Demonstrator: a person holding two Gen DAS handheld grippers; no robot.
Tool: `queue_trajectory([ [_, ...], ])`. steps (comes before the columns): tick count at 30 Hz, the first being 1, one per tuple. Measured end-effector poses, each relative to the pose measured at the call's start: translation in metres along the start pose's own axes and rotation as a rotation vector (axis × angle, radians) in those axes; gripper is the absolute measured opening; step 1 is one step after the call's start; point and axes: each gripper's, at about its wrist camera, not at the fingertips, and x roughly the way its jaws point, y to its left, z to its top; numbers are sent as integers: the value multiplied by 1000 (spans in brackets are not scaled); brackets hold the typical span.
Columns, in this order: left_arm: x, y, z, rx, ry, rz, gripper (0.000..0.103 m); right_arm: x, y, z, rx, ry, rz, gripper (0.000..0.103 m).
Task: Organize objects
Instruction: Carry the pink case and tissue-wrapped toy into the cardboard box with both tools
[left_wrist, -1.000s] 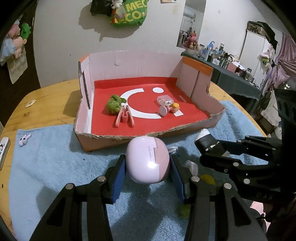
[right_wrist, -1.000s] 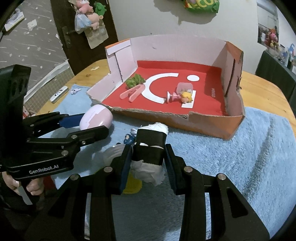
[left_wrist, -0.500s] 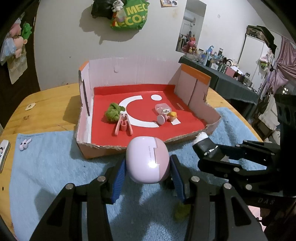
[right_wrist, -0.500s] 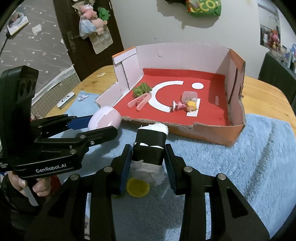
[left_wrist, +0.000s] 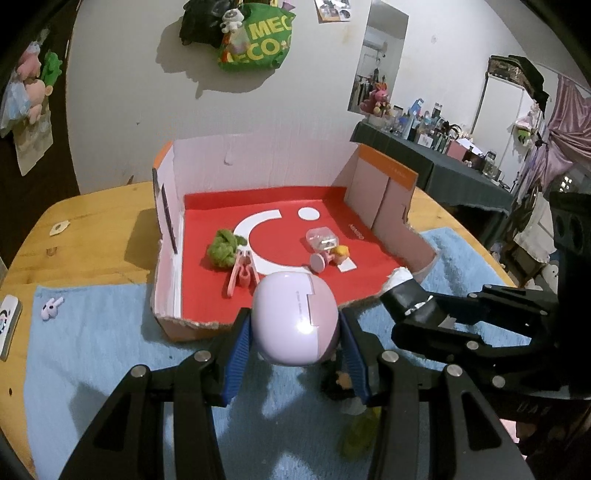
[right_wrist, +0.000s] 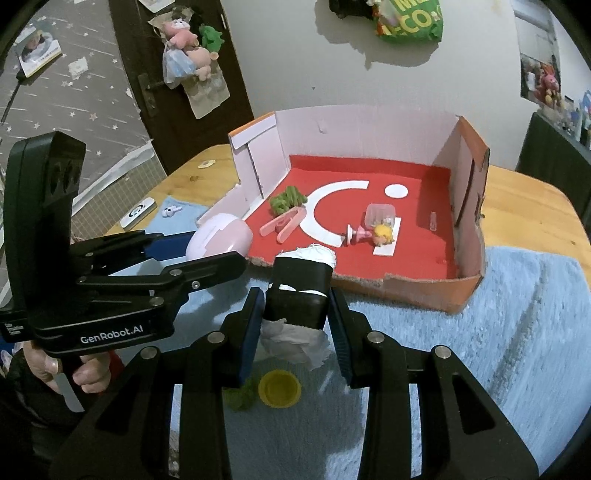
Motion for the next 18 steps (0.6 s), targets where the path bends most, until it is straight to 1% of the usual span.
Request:
queue_trajectory([
  [6, 2, -1, 9, 0, -10, -1, 49, 1, -2, 10, -8, -9, 0, 34],
  [18, 13, 4, 27, -19, -3, -4, 49, 5, -11, 32, -20, -15, -17, 34],
])
